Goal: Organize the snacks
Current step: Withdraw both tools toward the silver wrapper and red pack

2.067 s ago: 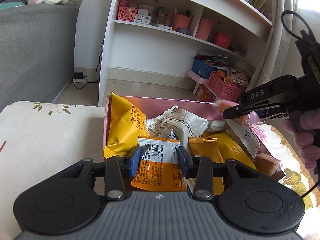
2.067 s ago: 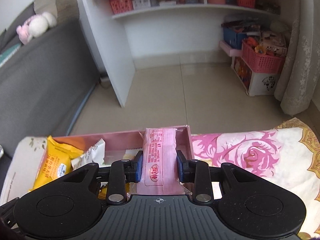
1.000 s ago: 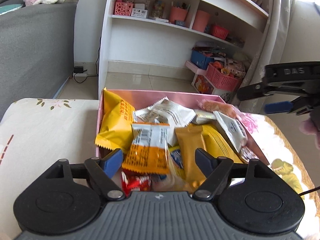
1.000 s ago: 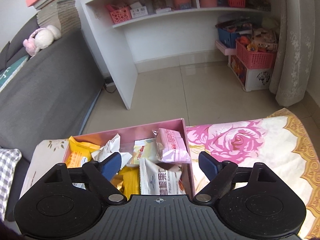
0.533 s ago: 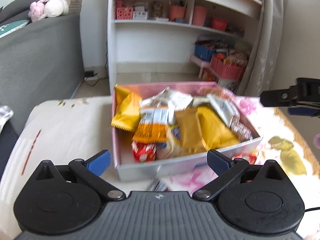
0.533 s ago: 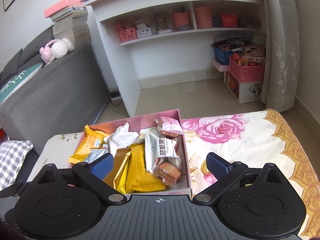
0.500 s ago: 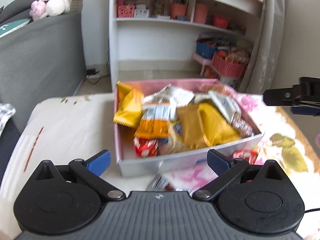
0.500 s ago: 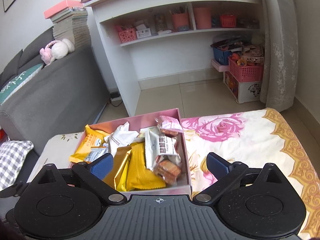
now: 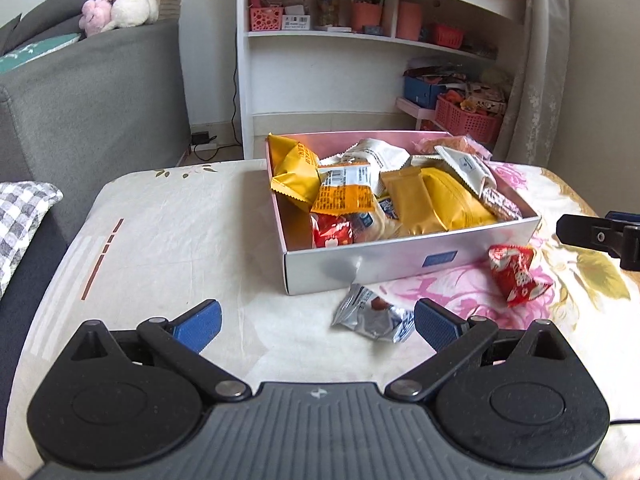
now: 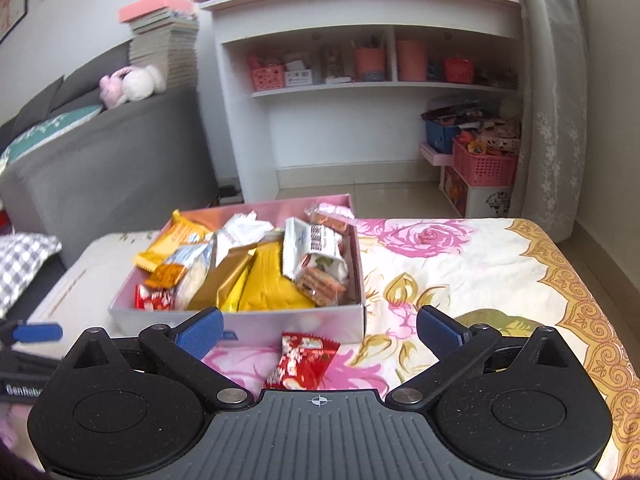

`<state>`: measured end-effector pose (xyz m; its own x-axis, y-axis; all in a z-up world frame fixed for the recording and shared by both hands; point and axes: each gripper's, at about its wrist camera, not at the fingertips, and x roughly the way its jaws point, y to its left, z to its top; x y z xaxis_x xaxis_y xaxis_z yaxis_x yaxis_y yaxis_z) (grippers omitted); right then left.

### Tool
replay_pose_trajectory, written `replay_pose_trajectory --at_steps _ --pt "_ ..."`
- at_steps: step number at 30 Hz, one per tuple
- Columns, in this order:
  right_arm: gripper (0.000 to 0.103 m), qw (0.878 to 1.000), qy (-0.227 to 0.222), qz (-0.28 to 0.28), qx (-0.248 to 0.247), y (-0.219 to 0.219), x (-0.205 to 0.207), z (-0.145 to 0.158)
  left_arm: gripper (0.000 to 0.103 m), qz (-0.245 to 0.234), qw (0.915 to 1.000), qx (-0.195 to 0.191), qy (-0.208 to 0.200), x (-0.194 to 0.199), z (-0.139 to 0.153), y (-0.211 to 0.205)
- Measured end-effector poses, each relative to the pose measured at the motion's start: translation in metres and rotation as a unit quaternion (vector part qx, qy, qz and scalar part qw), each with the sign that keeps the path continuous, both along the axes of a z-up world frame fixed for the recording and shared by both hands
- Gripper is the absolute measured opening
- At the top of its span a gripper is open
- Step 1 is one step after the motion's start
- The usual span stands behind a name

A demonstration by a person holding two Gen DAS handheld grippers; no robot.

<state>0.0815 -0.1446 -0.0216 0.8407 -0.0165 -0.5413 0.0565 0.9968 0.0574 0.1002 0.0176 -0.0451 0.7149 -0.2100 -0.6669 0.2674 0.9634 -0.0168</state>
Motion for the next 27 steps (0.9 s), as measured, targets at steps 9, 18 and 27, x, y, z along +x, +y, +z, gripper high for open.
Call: replay_pose_trajectory --at_steps 9,18,27 --pt "0.103 0.998 0.017 0.036 -0.039 0.002 -0.007 -0.038 0.103 -0.060 0.9977 0.030 -0.010 -0.007 -0.027 -0.003" --pt "0.103 0.995 0.054 0.061 -0.055 0.005 0.002 -0.073 0.103 -0.070 0.9975 0.011 0.001 -0.001 -0.046 -0.012" --pt "0.103 0.996 0.054 0.059 -0.024 0.001 0.017 -0.074 0.103 -0.083 0.9965 0.003 -0.006 0.003 -0.047 -0.027"
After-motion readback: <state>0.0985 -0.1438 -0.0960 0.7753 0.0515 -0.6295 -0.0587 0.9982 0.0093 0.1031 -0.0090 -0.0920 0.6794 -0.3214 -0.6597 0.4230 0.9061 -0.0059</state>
